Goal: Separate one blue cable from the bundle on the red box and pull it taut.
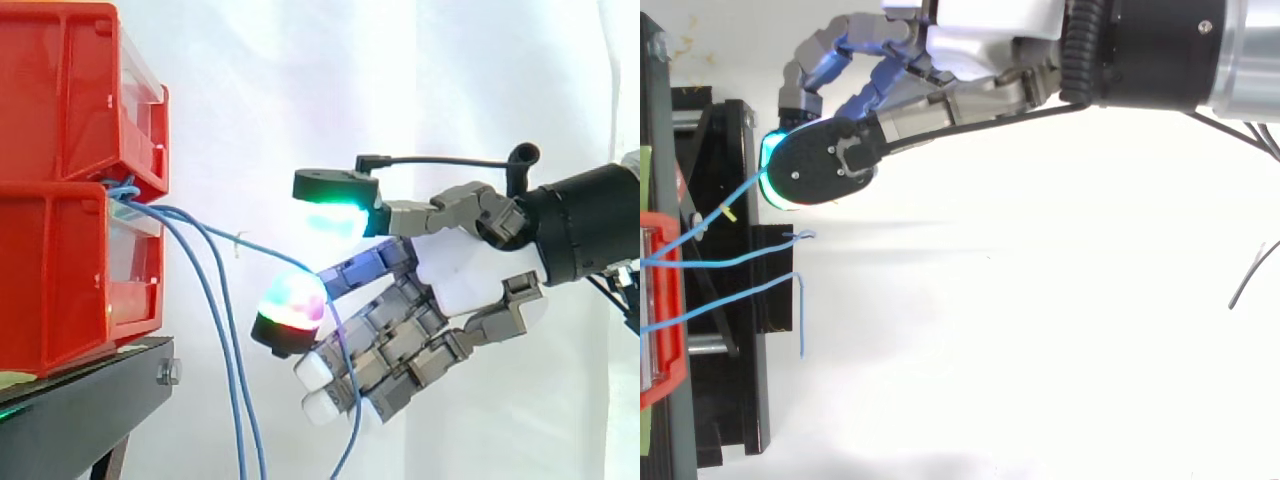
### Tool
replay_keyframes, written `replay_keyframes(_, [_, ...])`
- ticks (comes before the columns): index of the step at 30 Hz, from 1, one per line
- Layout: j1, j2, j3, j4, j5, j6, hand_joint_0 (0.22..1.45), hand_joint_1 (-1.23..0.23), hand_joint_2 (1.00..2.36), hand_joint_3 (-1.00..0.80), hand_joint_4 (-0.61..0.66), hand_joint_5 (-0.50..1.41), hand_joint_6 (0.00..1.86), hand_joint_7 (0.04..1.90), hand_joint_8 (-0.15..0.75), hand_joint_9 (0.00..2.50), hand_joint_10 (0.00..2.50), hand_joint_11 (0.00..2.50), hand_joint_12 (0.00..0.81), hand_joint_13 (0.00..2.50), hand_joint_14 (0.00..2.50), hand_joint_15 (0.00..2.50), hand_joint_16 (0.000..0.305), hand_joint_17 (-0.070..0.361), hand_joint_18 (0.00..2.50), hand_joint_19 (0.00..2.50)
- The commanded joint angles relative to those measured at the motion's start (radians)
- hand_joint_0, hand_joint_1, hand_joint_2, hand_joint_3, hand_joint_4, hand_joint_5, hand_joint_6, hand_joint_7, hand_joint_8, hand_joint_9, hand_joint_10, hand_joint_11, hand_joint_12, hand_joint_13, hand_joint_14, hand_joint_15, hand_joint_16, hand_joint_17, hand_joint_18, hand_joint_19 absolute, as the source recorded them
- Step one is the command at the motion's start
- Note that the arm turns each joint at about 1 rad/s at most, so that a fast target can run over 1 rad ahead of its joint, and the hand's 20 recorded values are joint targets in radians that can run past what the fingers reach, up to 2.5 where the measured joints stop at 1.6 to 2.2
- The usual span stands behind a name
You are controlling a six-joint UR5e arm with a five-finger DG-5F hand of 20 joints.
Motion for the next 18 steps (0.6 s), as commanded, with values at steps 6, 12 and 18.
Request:
replay_keyframes(6, [-0.001,-0.001,0.021,-0.009,0.002,-0.003,0.58,-0.59,1.01,-0.42,0.12,-0.13,0.85,0.86,0.255,0.77,0.01,0.33,0.35,0.51,0.02,0.37,0.041,0.092,0.52,0.39])
replay_keyframes(12, [-0.001,-0.001,0.023,-0.006,0.004,-0.008,0.58,-0.63,1.01,-0.31,0.13,-0.13,0.9,0.9,0.258,0.77,0.01,0.36,0.35,0.51,0.02,0.37,0.041,0.092,0.53,0.38])
replay_keyframes(18, [0.001,0.0,0.023,0.023,0.0,-0.011,0.53,-0.5,1.0,-0.47,0.11,-0.11,0.9,0.9,0.263,0.86,0.01,0.37,0.358,0.53,0.02,0.39,0.043,0.097,0.55,0.41])
